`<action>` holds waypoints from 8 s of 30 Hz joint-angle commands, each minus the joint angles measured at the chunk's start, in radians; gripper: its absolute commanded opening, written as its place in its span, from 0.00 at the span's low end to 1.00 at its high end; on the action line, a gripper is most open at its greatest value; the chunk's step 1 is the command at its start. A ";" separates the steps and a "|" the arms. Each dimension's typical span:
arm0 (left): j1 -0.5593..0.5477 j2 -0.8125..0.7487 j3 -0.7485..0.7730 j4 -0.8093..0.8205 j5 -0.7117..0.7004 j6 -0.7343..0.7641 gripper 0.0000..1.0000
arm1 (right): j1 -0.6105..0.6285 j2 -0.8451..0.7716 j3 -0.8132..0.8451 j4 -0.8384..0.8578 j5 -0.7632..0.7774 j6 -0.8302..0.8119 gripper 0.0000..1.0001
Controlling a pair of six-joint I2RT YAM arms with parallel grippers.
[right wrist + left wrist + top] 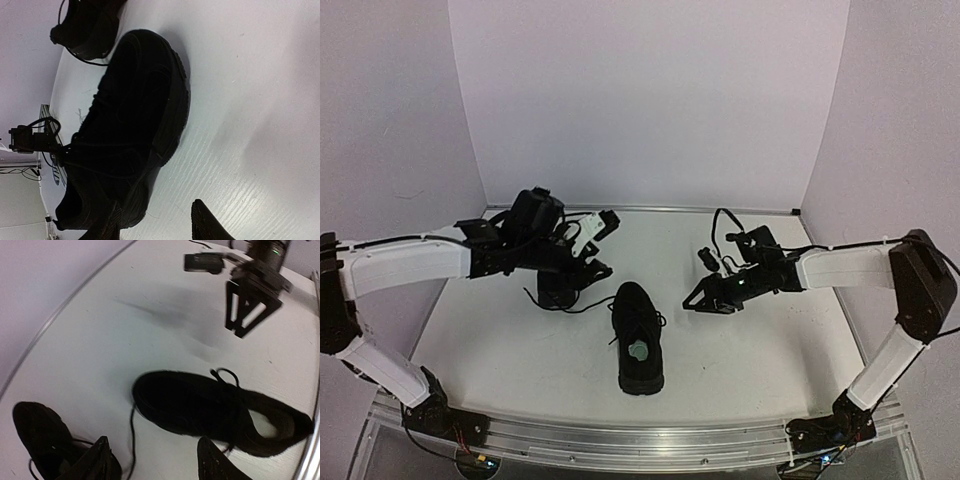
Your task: Tie the shoes
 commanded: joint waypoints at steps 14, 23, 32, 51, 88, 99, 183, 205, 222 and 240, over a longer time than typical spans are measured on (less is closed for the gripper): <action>-0.014 -0.062 -0.288 0.089 0.244 -0.121 0.54 | 0.043 0.306 0.175 0.178 -0.235 0.073 0.40; -0.030 0.036 -0.254 0.137 0.303 -0.114 0.53 | 0.067 0.338 0.201 0.153 -0.249 0.050 0.39; -0.038 0.080 -0.238 0.154 0.310 -0.104 0.53 | 0.068 0.301 0.153 0.142 -0.241 0.029 0.38; -0.055 0.215 -0.146 0.161 0.310 -0.092 0.40 | 0.069 0.248 0.137 0.110 -0.235 -0.004 0.18; -0.054 -0.028 -0.262 0.019 0.140 -0.095 0.00 | 0.098 0.279 0.218 0.017 -0.223 -0.054 0.29; -0.053 -0.075 -0.247 -0.074 0.029 -0.147 0.00 | 0.111 0.296 0.245 -0.014 -0.234 -0.072 0.29; 0.062 0.080 -0.098 -0.077 0.034 -0.020 0.00 | 0.056 0.094 0.078 -0.110 0.002 -0.124 0.00; 0.092 0.100 -0.120 -0.096 0.010 -0.035 0.00 | 0.019 0.091 0.021 -0.114 0.024 -0.139 0.00; 0.112 0.104 -0.125 -0.112 -0.009 -0.039 0.00 | 0.003 0.102 -0.003 -0.114 0.042 -0.141 0.00; 0.071 0.147 -0.065 -0.129 0.091 -0.005 0.06 | 0.037 0.100 0.110 -0.099 -0.043 -0.095 0.04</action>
